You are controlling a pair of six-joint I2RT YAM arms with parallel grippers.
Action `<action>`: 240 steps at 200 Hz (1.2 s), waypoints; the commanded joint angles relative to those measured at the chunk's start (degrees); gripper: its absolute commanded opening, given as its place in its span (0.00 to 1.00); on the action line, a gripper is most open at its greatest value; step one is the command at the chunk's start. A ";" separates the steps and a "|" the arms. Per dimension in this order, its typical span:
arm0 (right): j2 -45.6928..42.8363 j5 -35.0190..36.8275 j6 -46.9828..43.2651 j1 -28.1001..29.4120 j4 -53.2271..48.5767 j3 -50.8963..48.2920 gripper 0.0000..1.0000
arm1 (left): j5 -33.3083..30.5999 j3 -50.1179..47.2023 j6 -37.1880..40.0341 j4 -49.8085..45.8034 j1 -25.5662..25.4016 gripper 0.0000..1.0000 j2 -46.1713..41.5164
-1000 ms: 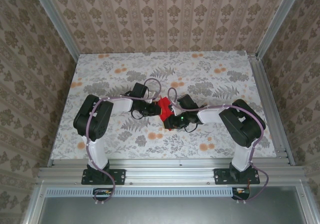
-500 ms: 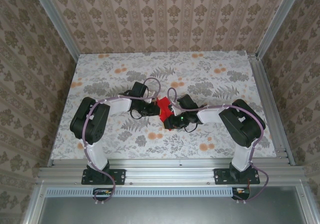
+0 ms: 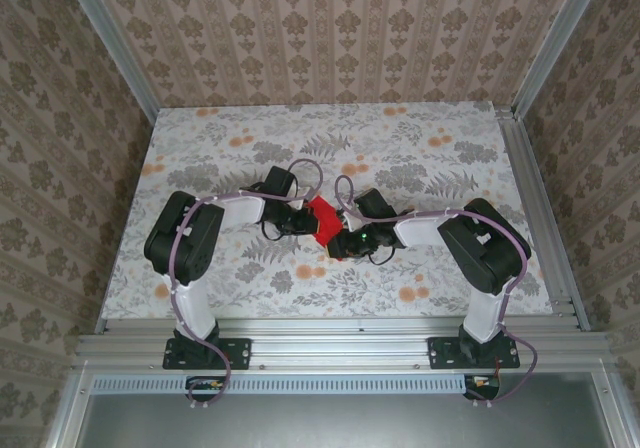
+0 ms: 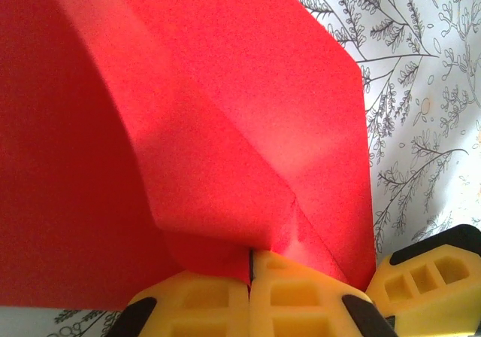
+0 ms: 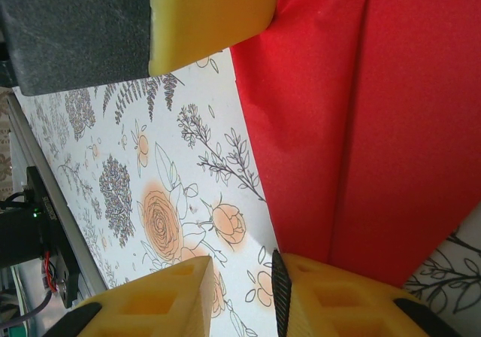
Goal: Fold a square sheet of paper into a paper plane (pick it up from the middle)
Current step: Fourth fold the wing at the center of the table.
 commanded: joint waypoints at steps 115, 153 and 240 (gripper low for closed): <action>5.77 6.24 -2.58 1.55 -10.33 -2.04 0.31 | -3.76 5.48 3.71 -8.66 0.95 0.26 -5.00; 5.62 6.30 -2.93 1.99 -10.40 -1.96 0.31 | -4.92 8.76 3.68 -12.61 0.91 0.32 -8.78; 5.45 6.54 -3.52 2.43 -10.91 -1.42 0.30 | -0.32 13.72 0.82 -12.93 -1.24 0.31 -2.85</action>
